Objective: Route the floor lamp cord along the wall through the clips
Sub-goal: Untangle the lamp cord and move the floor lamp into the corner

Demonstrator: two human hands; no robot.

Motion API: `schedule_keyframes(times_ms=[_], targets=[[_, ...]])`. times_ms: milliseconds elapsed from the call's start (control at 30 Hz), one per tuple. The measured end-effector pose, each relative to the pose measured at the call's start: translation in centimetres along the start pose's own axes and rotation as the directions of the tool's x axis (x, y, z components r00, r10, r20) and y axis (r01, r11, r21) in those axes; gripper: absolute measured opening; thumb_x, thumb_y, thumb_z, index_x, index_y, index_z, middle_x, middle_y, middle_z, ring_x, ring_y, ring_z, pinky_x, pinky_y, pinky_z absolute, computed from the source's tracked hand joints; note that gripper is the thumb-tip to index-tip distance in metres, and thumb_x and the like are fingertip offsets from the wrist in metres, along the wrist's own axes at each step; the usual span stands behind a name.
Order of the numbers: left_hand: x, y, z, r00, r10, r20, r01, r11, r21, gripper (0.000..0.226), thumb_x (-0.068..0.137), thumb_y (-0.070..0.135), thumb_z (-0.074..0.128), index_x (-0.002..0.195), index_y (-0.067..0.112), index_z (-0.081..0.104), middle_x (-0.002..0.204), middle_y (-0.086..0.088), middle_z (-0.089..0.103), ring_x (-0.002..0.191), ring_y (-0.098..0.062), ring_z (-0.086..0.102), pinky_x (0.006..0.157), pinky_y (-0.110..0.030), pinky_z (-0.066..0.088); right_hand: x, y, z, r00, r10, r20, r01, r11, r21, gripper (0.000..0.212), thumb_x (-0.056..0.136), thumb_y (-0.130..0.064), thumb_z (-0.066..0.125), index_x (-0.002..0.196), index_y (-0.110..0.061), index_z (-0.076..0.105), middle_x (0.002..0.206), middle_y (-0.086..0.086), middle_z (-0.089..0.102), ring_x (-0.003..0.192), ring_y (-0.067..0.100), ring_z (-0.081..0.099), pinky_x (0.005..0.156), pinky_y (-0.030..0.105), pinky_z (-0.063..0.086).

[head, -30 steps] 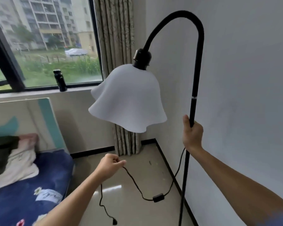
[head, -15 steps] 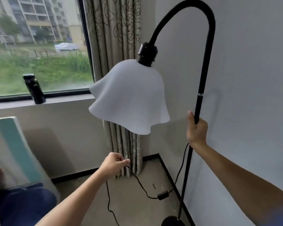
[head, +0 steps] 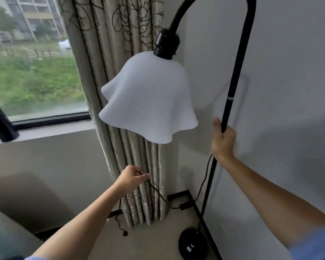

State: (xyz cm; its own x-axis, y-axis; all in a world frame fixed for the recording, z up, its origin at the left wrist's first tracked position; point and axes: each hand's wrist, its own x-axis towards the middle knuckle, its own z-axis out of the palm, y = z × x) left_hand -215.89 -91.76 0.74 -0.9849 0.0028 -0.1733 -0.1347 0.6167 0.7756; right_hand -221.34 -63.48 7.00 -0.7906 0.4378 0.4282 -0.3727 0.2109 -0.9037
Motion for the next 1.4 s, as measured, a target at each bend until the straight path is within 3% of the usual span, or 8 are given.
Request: schedule_keyframes(times_ms=[133,267,433,633,867,1033,1267,1400], targets=[[5.4,0.4,0.0,0.998,-0.06,-0.017,0.06,0.998,0.012,0.03,0.079,0.029,0.069,0.059,0.009,0.058,0.049,0.004,0.043,0.045,-0.011,0.037,0.049,-0.025,0.03,4.8,4.0,3.5,0.998,0.014,0.056,-0.016,0.999,0.041,0.052,0.098,-0.03,0.053,0.056,-0.022,0.023,0.045,-0.014,0.027,0.041,0.004,0.024,0.043,0.023,0.021],[9.4,0.4,-0.1,0.993,-0.097,-0.062,0.098,0.995,0.009,0.03,0.08,0.027,0.069,0.055,0.014,0.057,0.048,0.003,0.045,0.045,-0.012,0.038,0.049,-0.026,0.031,8.6,6.4,7.2,0.993,0.05,0.108,-0.054,0.998,0.036,0.05,0.099,-0.033,0.051,0.056,-0.02,0.027,0.051,-0.001,0.03,0.044,0.011,0.028,0.043,0.024,0.023],[12.9,0.2,0.0,0.988,-0.138,-0.071,0.14,0.99,0.025,0.028,0.08,0.024,0.068,0.055,0.017,0.057,0.047,0.004,0.047,0.045,-0.011,0.041,0.048,-0.025,0.033,12.4,9.1,10.6,0.988,0.049,0.148,-0.057,0.997,0.052,0.049,0.099,-0.033,0.05,0.056,-0.018,0.032,0.051,0.001,0.032,0.044,0.011,0.03,0.043,0.023,0.026],[16.0,0.6,-0.1,0.988,-0.147,-0.04,0.148,0.989,0.005,0.026,0.08,0.026,0.067,0.073,0.001,0.066,0.054,0.002,0.051,0.048,-0.01,0.044,0.048,-0.023,0.034,15.1,11.2,12.5,0.981,0.125,0.146,-0.135,0.989,0.066,0.051,0.098,-0.034,0.051,0.054,-0.021,0.028,0.051,0.0,0.031,0.042,0.008,0.03,0.044,0.024,0.026],[17.8,0.7,0.6,0.988,-0.156,-0.011,0.156,0.988,-0.005,0.03,0.079,0.018,0.07,0.053,0.014,0.054,0.043,0.009,0.043,0.039,-0.005,0.035,0.046,-0.023,0.03,17.0,12.5,13.7,0.978,0.149,0.145,-0.159,0.985,0.066,0.052,0.098,-0.035,0.052,0.054,-0.02,0.028,0.05,-0.002,0.032,0.04,0.005,0.03,0.043,0.023,0.027],[17.8,0.0,1.5,0.99,-0.139,0.021,0.138,0.99,0.034,0.033,0.079,0.017,0.07,0.049,0.019,0.056,0.038,0.009,0.045,0.037,-0.002,0.037,0.043,-0.018,0.031,16.8,12.9,14.0,0.977,0.13,0.169,-0.142,0.988,0.064,0.05,0.097,-0.039,0.052,0.056,-0.02,0.031,0.052,-0.001,0.036,0.046,0.013,0.035,0.048,0.026,0.031],[19.2,-1.0,1.9,0.985,-0.103,0.142,0.092,0.992,0.086,0.04,0.079,0.016,0.069,0.044,0.021,0.05,0.035,0.009,0.042,0.041,-0.005,0.037,0.046,-0.023,0.03,13.8,13.7,10.7,0.932,0.213,0.292,-0.154,0.965,-0.214,0.041,0.088,-0.045,0.062,0.075,-0.007,0.053,0.068,0.001,0.057,0.062,0.016,0.053,0.063,0.031,0.046],[20.0,-1.8,2.8,0.961,-0.069,0.267,0.037,0.992,0.121,0.029,0.08,0.013,0.066,0.055,0.017,0.054,0.041,0.01,0.045,0.045,-0.006,0.042,0.048,-0.023,0.032,8.9,15.9,6.4,0.937,0.296,0.183,-0.211,0.902,-0.377,0.033,0.085,-0.047,0.065,0.086,-0.015,0.06,0.087,0.003,0.068,0.08,0.016,0.063,0.076,0.028,0.05]])
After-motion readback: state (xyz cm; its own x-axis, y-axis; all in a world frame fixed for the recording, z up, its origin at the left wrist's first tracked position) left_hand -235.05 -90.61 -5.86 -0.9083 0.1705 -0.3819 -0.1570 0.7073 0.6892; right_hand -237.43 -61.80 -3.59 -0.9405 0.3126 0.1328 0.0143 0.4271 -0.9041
